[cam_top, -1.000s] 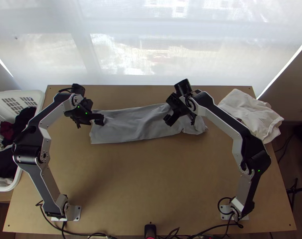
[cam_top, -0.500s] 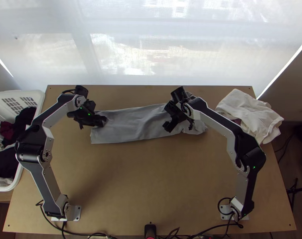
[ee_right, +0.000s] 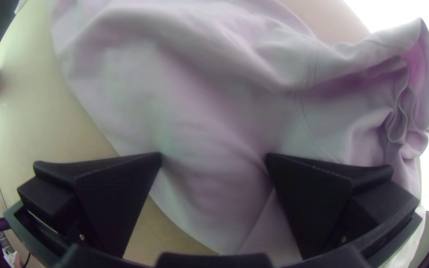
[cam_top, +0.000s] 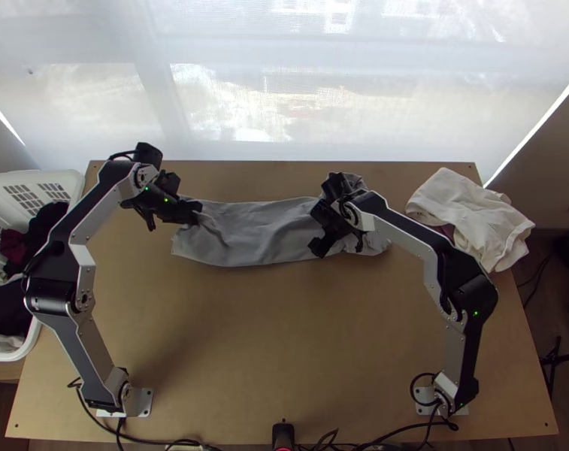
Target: Fold the t-shirt
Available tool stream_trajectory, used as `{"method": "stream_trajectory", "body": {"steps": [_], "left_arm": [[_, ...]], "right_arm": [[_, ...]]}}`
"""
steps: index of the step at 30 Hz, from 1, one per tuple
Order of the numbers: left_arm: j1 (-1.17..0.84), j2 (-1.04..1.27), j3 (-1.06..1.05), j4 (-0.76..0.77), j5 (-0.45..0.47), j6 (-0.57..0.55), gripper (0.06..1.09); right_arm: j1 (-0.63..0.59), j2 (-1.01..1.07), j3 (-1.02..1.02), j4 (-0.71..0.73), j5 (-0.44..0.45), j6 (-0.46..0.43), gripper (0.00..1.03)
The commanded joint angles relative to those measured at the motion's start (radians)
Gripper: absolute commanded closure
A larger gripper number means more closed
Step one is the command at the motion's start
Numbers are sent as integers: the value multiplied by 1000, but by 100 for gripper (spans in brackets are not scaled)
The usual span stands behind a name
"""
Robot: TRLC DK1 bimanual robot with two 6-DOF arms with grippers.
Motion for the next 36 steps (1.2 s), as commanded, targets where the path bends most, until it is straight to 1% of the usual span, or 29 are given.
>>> {"method": "stream_trajectory", "body": {"steps": [1, 5, 8, 15, 24, 30, 36], "left_arm": [[-4, -24, 182, -94, 69, -27, 105], [1, -31, 268, -136, 104, -36, 105], [22, -47, 297, -145, 107, -36, 105], [139, -76, 302, -203, 154, -10, 105], [290, -70, 297, -243, 177, 62, 105], [336, -39, 299, -259, 179, 101, 105], [248, -30, 339, -259, 182, 82, 105]], "right_arm": [[15, 7, -18, 3, -1, 8, 4], [61, 1, -2, 1, -1, 14, 4], [89, 4, 28, -2, -1, 14, 4], [130, 41, 119, -17, -4, 29, 4], [167, 119, 269, -60, -9, 37, 4], [152, 117, 387, -111, -20, 52, 4], [84, 13, 416, -143, -39, 69, 4]]}}
